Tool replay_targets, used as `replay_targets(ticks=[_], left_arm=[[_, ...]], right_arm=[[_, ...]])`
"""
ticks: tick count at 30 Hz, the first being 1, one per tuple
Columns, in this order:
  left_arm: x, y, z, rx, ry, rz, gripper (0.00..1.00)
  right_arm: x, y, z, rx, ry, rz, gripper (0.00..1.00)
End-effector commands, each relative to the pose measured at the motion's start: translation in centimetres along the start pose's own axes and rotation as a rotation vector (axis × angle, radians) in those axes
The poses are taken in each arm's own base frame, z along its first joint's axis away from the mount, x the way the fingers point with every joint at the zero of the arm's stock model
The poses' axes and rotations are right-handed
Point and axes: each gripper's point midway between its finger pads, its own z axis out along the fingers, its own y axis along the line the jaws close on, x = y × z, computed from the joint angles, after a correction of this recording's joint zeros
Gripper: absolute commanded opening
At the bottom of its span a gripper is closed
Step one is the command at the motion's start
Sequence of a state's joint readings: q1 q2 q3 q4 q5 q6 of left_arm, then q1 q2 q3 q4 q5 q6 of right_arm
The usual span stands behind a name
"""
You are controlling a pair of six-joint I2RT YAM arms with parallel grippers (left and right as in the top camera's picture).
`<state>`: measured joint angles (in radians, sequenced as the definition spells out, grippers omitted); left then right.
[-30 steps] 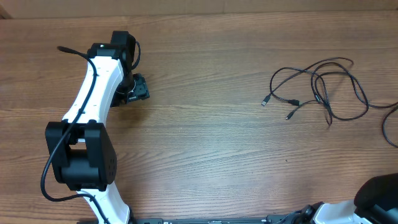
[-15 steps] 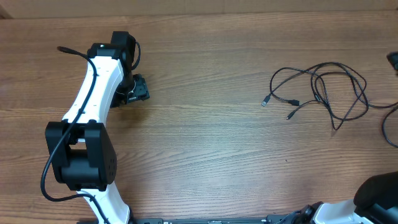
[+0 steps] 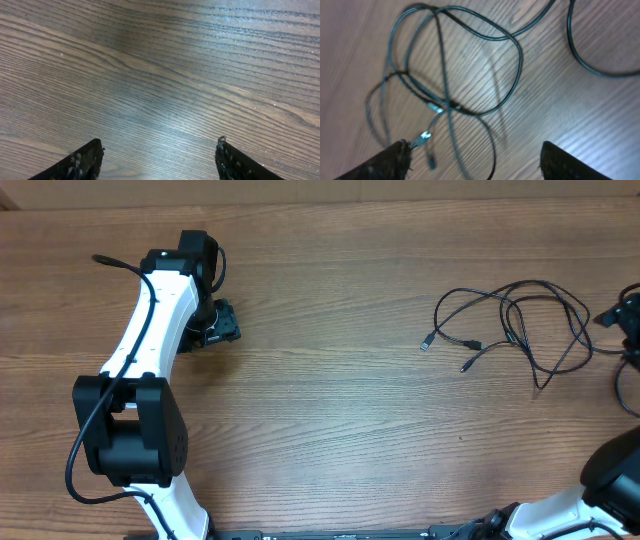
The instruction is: Untangle cables
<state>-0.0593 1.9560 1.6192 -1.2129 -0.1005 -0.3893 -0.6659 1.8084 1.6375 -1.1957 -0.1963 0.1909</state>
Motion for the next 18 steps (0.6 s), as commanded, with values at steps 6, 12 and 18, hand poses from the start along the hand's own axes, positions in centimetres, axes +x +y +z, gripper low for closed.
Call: replay_targets(ticks=[6, 12, 18], left_arm=[[-0.2, -0.6, -1.0, 0.028, -0.024, 0.016, 0.72], [-0.4, -0.8, -1.0, 0.039, -0.031, 0.015, 0.72], [-0.3, -0.8, -1.0, 0.037, -0.028, 0.016, 0.72]], right_arm=[[0.3, 0.8, 2.6, -0.074, 0.004, -0.015, 0.86], [0.9, 2.6, 4.5, -0.155, 0.003, -0.049, 0.86], [2.3, 2.6, 7.5, -0.104, -0.003, -0.018, 0.76]])
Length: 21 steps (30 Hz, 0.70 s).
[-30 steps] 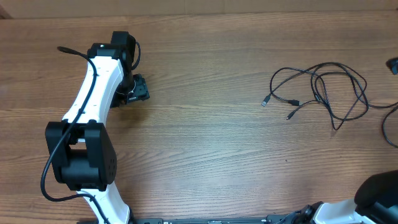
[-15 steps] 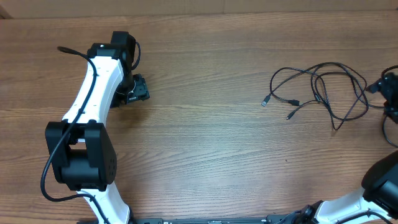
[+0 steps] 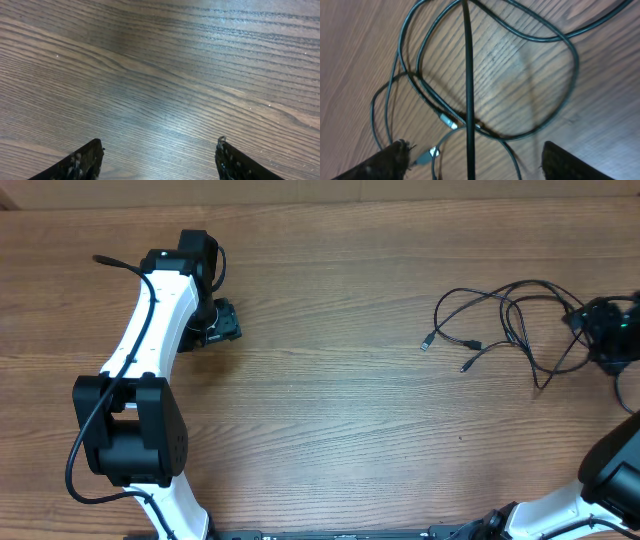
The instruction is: Untangle cables
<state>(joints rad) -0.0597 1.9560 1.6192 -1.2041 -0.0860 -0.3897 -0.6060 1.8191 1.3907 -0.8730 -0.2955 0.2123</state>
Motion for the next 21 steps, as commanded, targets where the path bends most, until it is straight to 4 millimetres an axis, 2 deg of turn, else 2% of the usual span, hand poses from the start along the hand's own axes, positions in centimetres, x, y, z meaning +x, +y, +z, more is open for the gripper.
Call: replay_targets(ticks=[1, 2, 4, 8, 11, 15, 21], left_arm=[[-0.2, -0.4, -1.0, 0.02, -0.024, 0.017, 0.72], [-0.1, -0.4, -1.0, 0.019, -0.023, 0.017, 0.72], [-0.1, -0.4, -1.0, 0.019, -0.021, 0.017, 0.71], [0.1, -0.3, -1.0, 0.015, -0.012, 0.019, 0.71], [0.2, -0.3, -1.0, 0.014, -0.01, 0.019, 0.72], [0.2, -0.3, -1.0, 0.014, -0.01, 0.018, 0.72], [0.2, -0.3, -1.0, 0.014, -0.01, 0.018, 0.72]], right_arm=[[1.2, 0.2, 1.5, 0.018, 0.008, 0.023, 0.68], [1.2, 0.4, 1.6, 0.016, 0.006, 0.015, 0.54], [1.0, 0.9, 1.6, 0.009, -0.004, 0.004, 0.04], [-0.4, 1.6, 0.5, -0.007, -0.039, 0.002, 0.04], [-3.1, 2.7, -2.3, -0.032, -0.101, -0.002, 0.04], [-8.0, 5.1, -9.1, -0.083, -0.253, -0.023, 0.04], [-14.2, 9.1, -23.0, -0.157, -0.589, -0.095, 0.04]])
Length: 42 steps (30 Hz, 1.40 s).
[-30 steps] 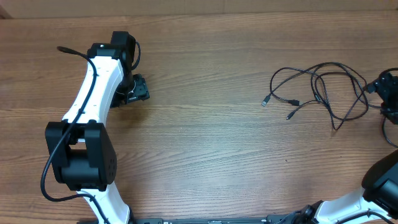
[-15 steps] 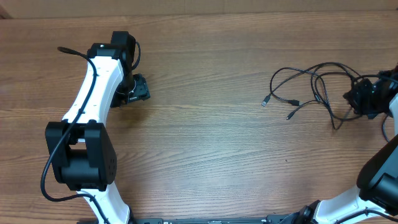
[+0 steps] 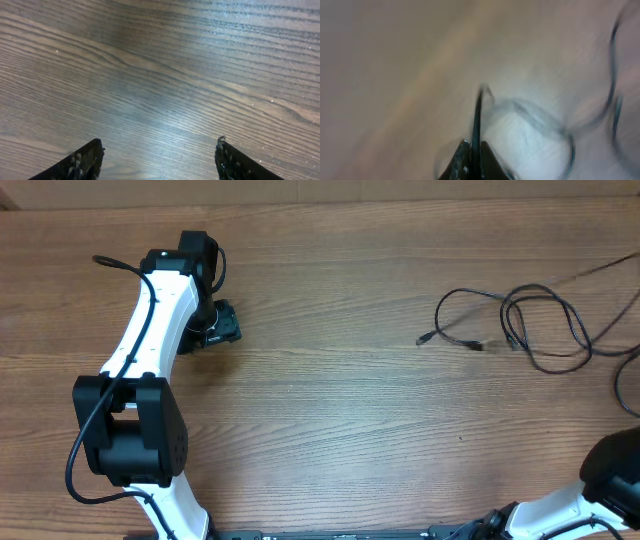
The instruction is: Untangle cables
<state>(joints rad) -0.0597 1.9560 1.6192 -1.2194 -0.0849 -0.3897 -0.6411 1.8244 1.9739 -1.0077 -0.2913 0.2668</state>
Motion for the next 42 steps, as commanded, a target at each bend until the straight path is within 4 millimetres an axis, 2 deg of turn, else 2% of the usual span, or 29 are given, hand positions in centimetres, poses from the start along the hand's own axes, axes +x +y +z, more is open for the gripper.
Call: replay_targets(ticks=[1, 2, 4, 7, 10, 14, 16, 21, 28, 31, 33, 35, 36, 38, 40, 42], left_arm=[[-0.1, -0.4, -1.0, 0.018, -0.024, 0.017, 0.72], [-0.2, -0.4, -1.0, 0.018, -0.025, 0.017, 0.72], [-0.2, -0.4, -1.0, 0.018, -0.025, 0.017, 0.72], [-0.1, -0.4, -1.0, 0.018, -0.023, 0.018, 0.72], [-0.1, -0.4, -1.0, 0.018, -0.023, 0.017, 0.72], [-0.1, -0.4, -1.0, 0.018, -0.023, 0.017, 0.72], [-0.1, -0.4, -1.0, 0.017, -0.022, 0.017, 0.72], [-0.1, -0.4, -1.0, 0.018, -0.022, 0.017, 0.72], [0.1, -0.3, -1.0, 0.014, -0.014, 0.018, 0.71], [0.1, -0.3, -1.0, 0.013, -0.012, 0.019, 0.71], [0.1, -0.3, -1.0, 0.014, -0.013, 0.018, 0.71], [0.1, -0.3, -1.0, 0.014, -0.014, 0.018, 0.71], [0.1, -0.3, -1.0, 0.014, -0.014, 0.018, 0.71], [0.1, -0.3, -1.0, 0.014, -0.013, 0.018, 0.71], [0.2, -0.3, -1.0, 0.014, -0.012, 0.019, 0.72], [0.1, -0.3, -1.0, 0.014, -0.013, 0.019, 0.72]], right_arm=[[-5.9, 2.9, -6.5, -0.049, -0.215, -0.036, 0.04], [-7.7, 3.2, -8.5, -0.039, -0.289, -0.021, 0.04], [-9.9, 3.7, -11.3, -0.021, -0.393, -0.011, 0.04], [-12.0, 4.0, -14.4, 0.014, -0.51, -0.019, 0.04], [-12.7, 2.5, -15.4, 0.1, -0.559, 0.015, 0.04], [-12.5, -1.1, -16.1, 0.273, -0.602, 0.164, 0.04], [-12.5, -1.6, -16.3, 0.301, -0.609, 0.168, 0.04], [-10.9, -2.8, -14.1, 0.342, -0.525, 0.171, 0.04], [-6.8, -6.7, -7.2, 0.436, -0.317, 0.191, 0.04], [-4.8, -7.4, -4.8, 0.424, -0.23, 0.196, 0.04], [-3.8, -6.7, -3.8, 0.371, -0.179, 0.196, 0.04], [-2.8, -4.4, -2.8, 0.233, -0.1, 0.141, 0.08], [-2.3, -3.0, -2.5, 0.159, -0.062, 0.105, 0.16], [-0.5, 0.2, -2.2, -0.018, 0.035, 0.02, 0.37], [1.6, 2.1, -2.2, -0.11, 0.121, -0.04, 0.47], [3.8, 2.9, -2.1, -0.116, 0.194, -0.089, 0.55]])
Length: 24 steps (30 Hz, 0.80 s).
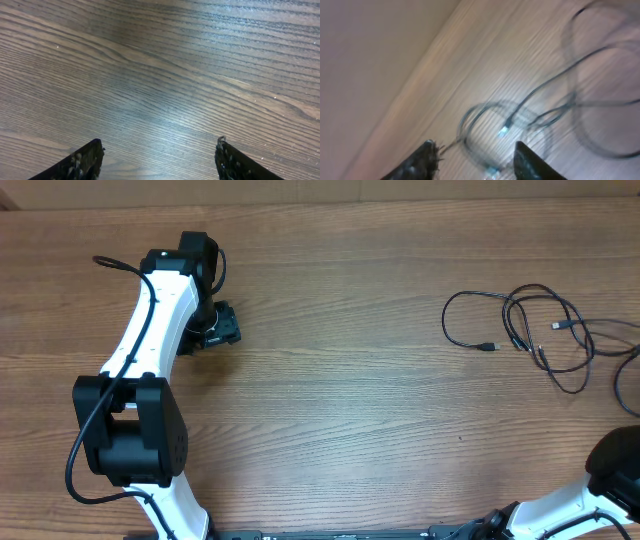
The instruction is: Untangle cables
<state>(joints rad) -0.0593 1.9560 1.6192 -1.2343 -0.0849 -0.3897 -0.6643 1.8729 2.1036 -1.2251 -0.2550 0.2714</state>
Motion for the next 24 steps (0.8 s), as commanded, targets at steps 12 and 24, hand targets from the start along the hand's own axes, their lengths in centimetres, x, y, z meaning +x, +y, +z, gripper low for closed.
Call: replay_targets(ticks=[12, 24], left_arm=[[-0.3, -0.5, -1.0, 0.021, -0.031, 0.018, 0.72], [-0.3, -0.5, -1.0, 0.021, -0.031, 0.018, 0.72]], right_arm=[[16.8, 8.4, 4.7, -0.044, 0.419, -0.648, 0.82], [27.5, 4.2, 12.4, 0.078, 0.558, -0.968, 0.88]])
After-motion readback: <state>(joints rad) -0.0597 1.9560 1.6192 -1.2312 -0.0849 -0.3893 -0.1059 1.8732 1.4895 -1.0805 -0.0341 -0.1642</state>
